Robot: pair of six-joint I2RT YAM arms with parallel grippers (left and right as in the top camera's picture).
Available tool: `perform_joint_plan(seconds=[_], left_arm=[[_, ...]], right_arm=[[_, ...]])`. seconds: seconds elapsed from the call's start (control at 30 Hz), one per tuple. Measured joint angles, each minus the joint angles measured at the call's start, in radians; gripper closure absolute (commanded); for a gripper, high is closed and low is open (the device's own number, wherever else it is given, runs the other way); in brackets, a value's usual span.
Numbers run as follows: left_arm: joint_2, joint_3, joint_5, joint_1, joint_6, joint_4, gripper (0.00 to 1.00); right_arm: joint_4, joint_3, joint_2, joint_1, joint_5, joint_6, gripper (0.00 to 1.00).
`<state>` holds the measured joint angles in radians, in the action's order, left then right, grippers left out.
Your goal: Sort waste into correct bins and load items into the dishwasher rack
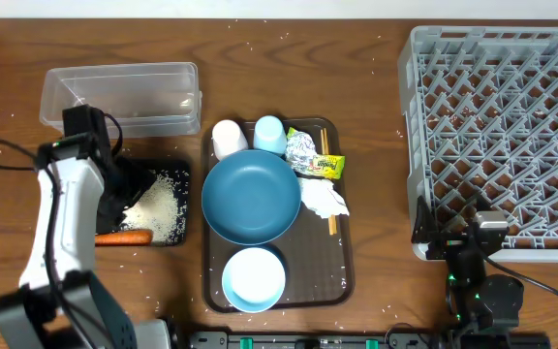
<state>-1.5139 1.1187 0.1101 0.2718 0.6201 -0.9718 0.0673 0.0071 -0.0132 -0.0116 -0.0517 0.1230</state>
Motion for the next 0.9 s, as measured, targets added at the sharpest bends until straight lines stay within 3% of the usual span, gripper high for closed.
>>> perform_joint_plan(seconds=[0.13, 0.27, 0.37, 0.57, 0.9], left_arm=[[0.124, 0.0, 0.09, -0.039, -0.009, -0.012, 0.32], [0.224, 0.0, 0.159, -0.186, -0.029, 0.018, 0.31], [0.248, 0.0, 0.183, -0.35, -0.067, 0.113, 0.16], [0.232, 0.0, 0.156, -0.599, -0.105, 0.267, 0.12], [0.004, 0.09, 0.123, -0.71, -0.238, 0.048, 0.12]], right_arm=[[0.0, 0.0, 0.0, 0.0, 0.0, 0.0, 0.01], [0.0, 0.0, 0.0, 0.0, 0.0, 0.0, 0.01], [0.0, 0.0, 0.0, 0.0, 0.0, 0.0, 0.01], [0.0, 0.0, 0.0, 0.0, 0.0, 0.0, 0.01], [0.0, 0.0, 0.0, 0.0, 0.0, 0.0, 0.01]])
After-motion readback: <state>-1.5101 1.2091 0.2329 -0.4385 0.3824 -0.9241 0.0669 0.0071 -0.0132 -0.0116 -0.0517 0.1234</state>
